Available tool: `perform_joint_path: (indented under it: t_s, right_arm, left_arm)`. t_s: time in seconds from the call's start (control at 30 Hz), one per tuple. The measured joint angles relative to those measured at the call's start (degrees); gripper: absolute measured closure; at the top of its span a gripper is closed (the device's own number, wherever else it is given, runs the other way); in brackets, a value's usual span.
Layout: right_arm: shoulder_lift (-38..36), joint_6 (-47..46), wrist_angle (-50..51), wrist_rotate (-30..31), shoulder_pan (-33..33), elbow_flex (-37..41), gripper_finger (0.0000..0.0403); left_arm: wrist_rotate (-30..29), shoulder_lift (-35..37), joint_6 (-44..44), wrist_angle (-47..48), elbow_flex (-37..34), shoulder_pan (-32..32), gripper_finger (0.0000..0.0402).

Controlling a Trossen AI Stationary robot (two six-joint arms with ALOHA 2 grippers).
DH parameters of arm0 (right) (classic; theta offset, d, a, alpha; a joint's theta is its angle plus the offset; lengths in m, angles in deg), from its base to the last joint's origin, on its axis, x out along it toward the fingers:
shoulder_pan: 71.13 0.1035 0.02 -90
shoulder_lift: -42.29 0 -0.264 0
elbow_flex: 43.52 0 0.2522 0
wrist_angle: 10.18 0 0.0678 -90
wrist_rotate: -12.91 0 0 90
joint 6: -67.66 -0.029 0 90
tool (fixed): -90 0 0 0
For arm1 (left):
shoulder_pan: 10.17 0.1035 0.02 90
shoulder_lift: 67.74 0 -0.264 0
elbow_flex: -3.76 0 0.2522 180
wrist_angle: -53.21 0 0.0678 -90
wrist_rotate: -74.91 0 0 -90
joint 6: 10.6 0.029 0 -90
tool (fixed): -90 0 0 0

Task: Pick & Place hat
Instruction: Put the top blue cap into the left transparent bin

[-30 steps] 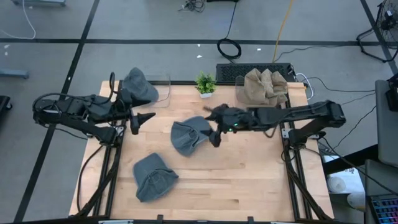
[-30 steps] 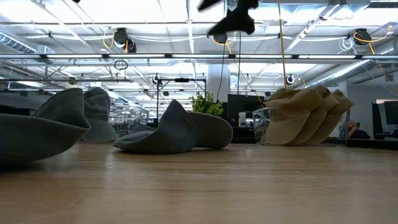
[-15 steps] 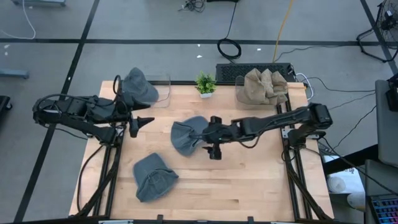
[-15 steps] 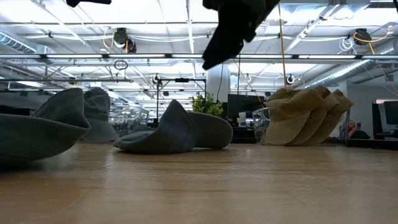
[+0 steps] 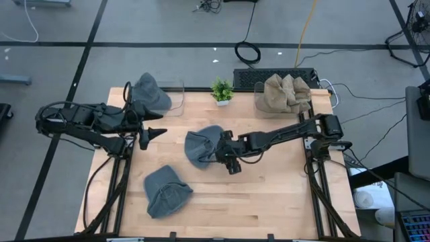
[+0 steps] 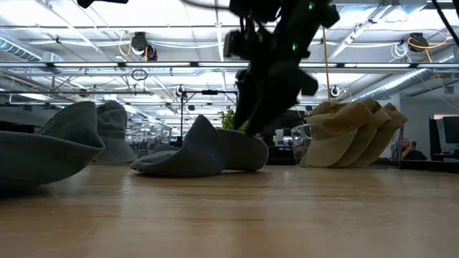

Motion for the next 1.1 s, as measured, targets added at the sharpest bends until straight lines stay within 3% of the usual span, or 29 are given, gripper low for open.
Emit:
perform_joint_path:
  t_s: [0.1, 0.3, 0.43, 0.6, 0.83, 0.97, 1.1]
  right_arm:
    - [1.9, 2.3, 0.0, 2.7, -1.1, 0.0, 0.0094]
    - [4.6, 6.3, 0.9, 2.6, -4.5, 0.0, 0.0096]
    - [4.4, 7.9, 0.3, 2.4, -6.3, 0.0, 0.0121]
    - [4.4, 7.9, 0.5, 2.5, -7.4, 0.0, 0.0198]
    - [4.4, 8.1, -0.1, 2.2, -7.3, 0.0, 0.0374]
    - [4.2, 7.6, 0.0, 2.3, -7.7, 0.0, 0.0397]
    - [-0.2, 4.7, 3.4, -3.5, -8.1, 0.1, 0.0400]
  left_arm:
    - [0.1, 0.0, 0.0, 0.0, 0.0, 0.0, 0.0094]
    - [0.1, 0.0, 0.6, 0.0, 0.0, 0.0, 0.0094]
    - [0.1, 0.0, 1.7, 0.1, 0.0, 0.0, 0.0094]
    - [1.2, 0.0, 2.1, 0.0, 0.0, 0.0, 0.0094]
    - [1.3, 0.0, 2.5, 0.0, 0.0, 0.0, 0.0094]
    - [1.0, 0.0, 3.0, 0.0, 0.0, 0.0, 0.0094]
    - [1.0, 0.0, 3.8, 0.0, 0.0, 0.0, 0.0094]
